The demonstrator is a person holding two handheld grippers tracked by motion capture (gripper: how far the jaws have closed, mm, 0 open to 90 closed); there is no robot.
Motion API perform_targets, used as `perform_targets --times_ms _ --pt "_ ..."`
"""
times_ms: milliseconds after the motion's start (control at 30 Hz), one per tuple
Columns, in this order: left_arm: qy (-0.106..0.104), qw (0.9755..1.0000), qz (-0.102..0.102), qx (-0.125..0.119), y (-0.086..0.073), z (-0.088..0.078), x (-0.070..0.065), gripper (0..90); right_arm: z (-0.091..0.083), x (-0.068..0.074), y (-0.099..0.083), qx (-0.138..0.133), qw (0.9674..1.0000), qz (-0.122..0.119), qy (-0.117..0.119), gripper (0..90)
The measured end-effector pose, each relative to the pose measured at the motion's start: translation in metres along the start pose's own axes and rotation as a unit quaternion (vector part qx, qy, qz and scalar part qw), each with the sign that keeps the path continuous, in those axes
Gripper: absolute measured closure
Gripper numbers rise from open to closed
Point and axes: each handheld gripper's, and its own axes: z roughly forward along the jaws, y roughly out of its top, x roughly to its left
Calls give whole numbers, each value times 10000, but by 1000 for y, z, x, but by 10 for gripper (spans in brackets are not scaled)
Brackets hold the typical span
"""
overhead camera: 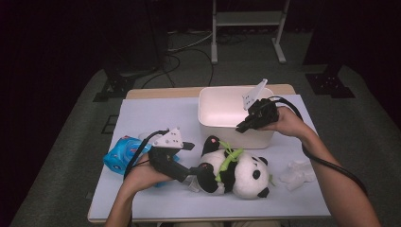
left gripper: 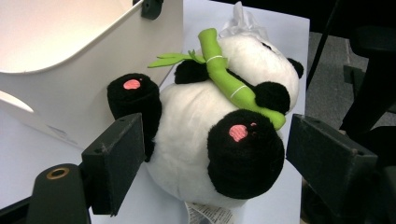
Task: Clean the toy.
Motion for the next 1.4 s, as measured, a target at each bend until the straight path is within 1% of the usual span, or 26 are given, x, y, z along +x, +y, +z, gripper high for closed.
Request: perform_targets --times_ms 67,100,133,167,200,233,267,300,333,367,400,433,467,500,567,600,633,733,800,900,967,1033,1200,1233,1267,1400 --pt "-2 10000 0 -1 0 0 0 185 -1 2 0 23 9999 -59 114 871" --pt "0 10000 -7 -8 0 1 0 185 -1 2 -1 3 9999 29 124 831" --pt "0 10000 -7 -8 0 1 0 184 -1 2 -1 3 9999 29 124 831" --pt "2 10000 -9 -9 0 1 0 183 -3 2 -2 -28 9998 164 117 779" --pt "2 10000 -9 -9 0 1 0 184 -3 2 -2 -28 9998 164 117 779" --pt "4 10000 16 -4 0 1 0 184 -3 3 -3 -68 9998 191 38 755" --pt "2 10000 23 -6 0 1 -1 184 -4 3 -5 -107 9997 239 19 749" --pt "5 10000 19 -20 1 1 -1 184 -5 5 -7 -204 9994 279 -51 738" --pt "5 10000 19 -20 1 1 -1 184 -5 5 -7 -204 9994 279 -51 738" --pt "5 10000 21 -24 1 1 -1 184 -7 7 -8 -246 9992 306 -89 708" --pt "5 10000 21 -24 1 1 -1 183 -8 8 -9 -266 9990 323 -141 704" --pt "4 10000 21 -27 1 1 -1 183 -8 8 -9 -266 9990 323 -141 704" --pt "3 10000 11 -28 1 1 0 184 -10 9 -9 -300 9989 330 -124 703" --pt "4 10000 3 -29 0 1 0 183 -12 11 -10 -286 9989 327 -169 687" --pt "6 10000 -6 -29 0 1 1 183 -19 16 -10 -389 9984 338 -252 670" --pt "6 10000 -6 -29 0 1 1 183 -19 16 -10 -389 9984 338 -252 670" --pt "21 10000 -6 -42 0 1 1 182 -25 21 -10 -467 9978 345 -305 667" --pt "16 10000 -17 -37 -1 1 1 181 -27 24 -11 -476 9978 306 -332 665" --pt "15 10000 -22 -35 -1 1 1 180 -30 28 -11 -531 9975 305 -354 663" --pt "18 10000 -12 -37 -1 -1 1 179 -32 31 -12 -590 9972 319 -336 664" --pt "41 10000 -21 -60 -1 -2 2 179 -34 36 -13 -616 9971 304 -325 660" --pt "47 10000 -26 -67 -1 -2 2 179 -33 38 -13 -612 9972 271 -339 654" --pt "60 10000 -16 -53 -1 -2 2 177 -32 47 -15 -660 9971 275 -267 635" --pt "60 10000 -13 -55 0 -2 1 175 -30 50 -16 -633 9972 279 -275 626" --pt "50 10000 7 -54 0 -3 1 175 -30 51 -17 -634 9973 250 -264 626" --pt "58 10000 23 -44 0 -3 0 175 -30 54 -17 -657 9971 284 -258 621"
